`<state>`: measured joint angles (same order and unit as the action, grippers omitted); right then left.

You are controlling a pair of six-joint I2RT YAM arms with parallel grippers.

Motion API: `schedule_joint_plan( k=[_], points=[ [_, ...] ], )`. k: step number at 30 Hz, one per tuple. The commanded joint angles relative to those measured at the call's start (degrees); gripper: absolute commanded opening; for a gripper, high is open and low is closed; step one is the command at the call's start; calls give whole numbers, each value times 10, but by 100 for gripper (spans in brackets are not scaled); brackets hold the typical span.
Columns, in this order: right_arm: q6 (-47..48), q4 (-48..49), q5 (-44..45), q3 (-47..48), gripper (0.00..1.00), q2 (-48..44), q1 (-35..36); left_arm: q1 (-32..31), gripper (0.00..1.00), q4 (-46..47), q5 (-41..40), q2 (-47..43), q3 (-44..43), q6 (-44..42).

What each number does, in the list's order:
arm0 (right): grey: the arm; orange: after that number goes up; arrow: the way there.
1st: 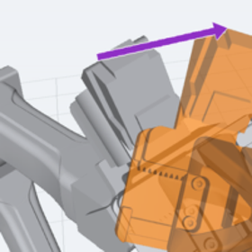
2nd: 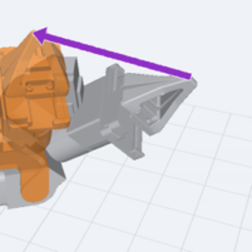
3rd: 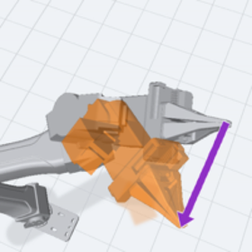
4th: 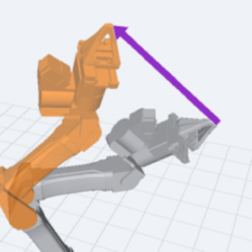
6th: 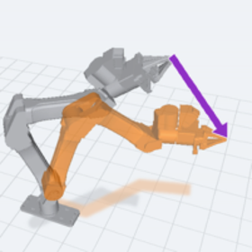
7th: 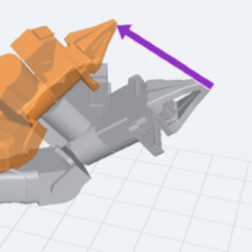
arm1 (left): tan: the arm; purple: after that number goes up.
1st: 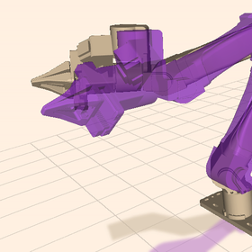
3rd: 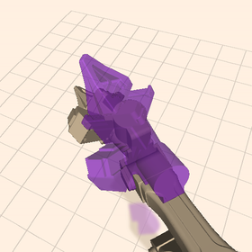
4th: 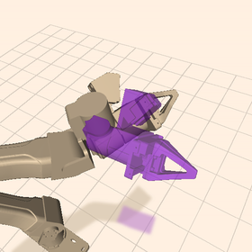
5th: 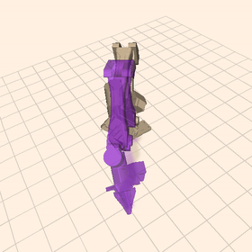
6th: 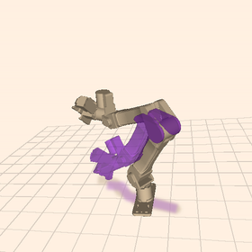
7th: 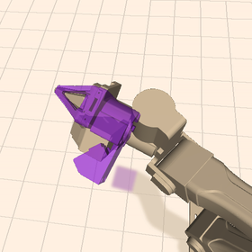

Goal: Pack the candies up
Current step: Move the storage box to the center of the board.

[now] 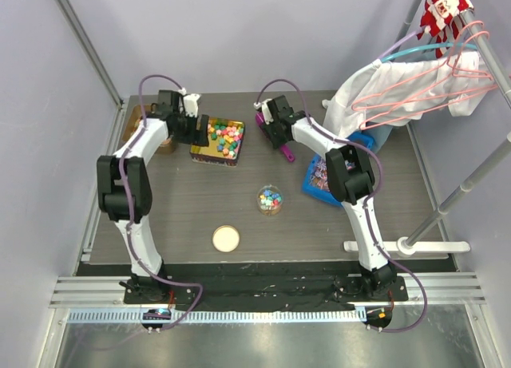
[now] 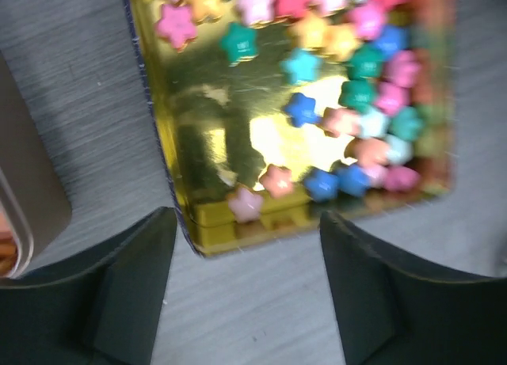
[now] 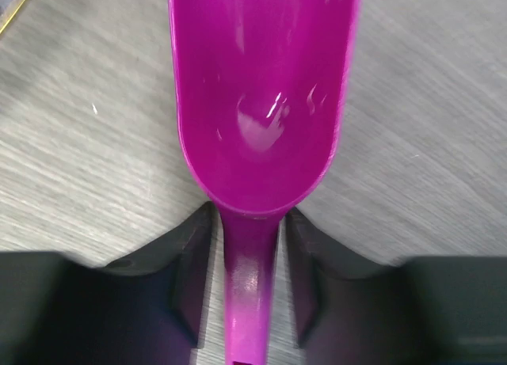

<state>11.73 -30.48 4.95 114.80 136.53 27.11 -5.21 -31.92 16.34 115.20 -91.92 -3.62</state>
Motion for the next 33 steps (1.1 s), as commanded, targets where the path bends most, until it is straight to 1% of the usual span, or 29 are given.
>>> schedule_joint_plan(
  k=[1, 2, 3, 4, 8, 12, 13, 14, 15, 16, 17, 18, 19, 21, 22, 23, 24, 25, 26, 27, 28, 30, 33],
  points=[
    [1, -1, -35, -26, 58, -35, -4, -1, 83, 10, 93, -112, 40, -58],
    [6, 0, -34, -27, 63, -47, -3, -1, 88, 8, 102, -125, 53, -68],
    [10, 0, -32, -25, 65, -52, -3, -2, 97, 6, 101, -145, 66, -80],
    [20, 0, -31, -23, 70, -59, -4, -2, 100, 6, 99, -157, 93, -98],
    [33, -2, -34, -20, 78, -98, -4, -2, 100, 5, 106, -202, 161, -148],
    [44, -10, -42, -20, 85, -170, -3, -3, 100, 4, 119, -242, 225, -195],
    [48, -14, -62, -20, 89, -185, -3, -4, 100, 3, 119, -256, 235, -203],
    [54, -26, -71, -20, 89, -196, -4, -6, 100, 3, 118, -263, 257, -228],
    [58, -35, -98, -20, 89, -209, -3, -7, 100, -3, 120, -271, 266, -241],
    [65, -67, -114, -16, 89, -232, -2, -13, 100, -6, 119, -285, 288, -254],
    [73, -87, -128, -12, 89, -241, -1, -17, 100, -11, 117, -292, 298, -284],
    [79, -111, -161, 1, 89, -256, 0, -26, 100, -11, 115, -302, 311, -299],
    [89, -167, -180, 7, 89, -263, 2, -31, 100, -11, 114, -317, 324, -317],
    [117, -217, -220, 2, 89, -292, 12, -52, 100, -9, 110, -338, 364, -364],
    [125, -248, -228, -10, 89, -307, 14, -62, 100, -7, 108, -366, 379, -377],
    [136, -258, -235, -26, 89, -322, 21, -73, 100, -1, 106, -382, 414, -403],
    [151, -261, -240, -68, 89, -338, 22, -97, 100, 7, 99, -397, 431, -416],
    [160, -266, -239, -90, 89, -373, 25, -112, 100, 15, 92, -417, 450, -425],
    [168, -268, -237, -111, 89, -387, 29, -127, 100, 23, 85, -449, 478, -430],
    [179, -266, -234, -154, 89, -404, 30, -158, 100, 28, 77, -465, 488, -436],
    [180, -259, -230, -177, 89, -432, 31, -173, 100, 33, 57, -474, 496, -433],
    [174, -232, -213, -238, 89, -457, 31, -209, 100, 34, 39, -491, 500, -407],
    [172, -222, -207, -292, 89, -491, 30, -237, 100, 3, 56, -513, 504, -409]
  ],
)
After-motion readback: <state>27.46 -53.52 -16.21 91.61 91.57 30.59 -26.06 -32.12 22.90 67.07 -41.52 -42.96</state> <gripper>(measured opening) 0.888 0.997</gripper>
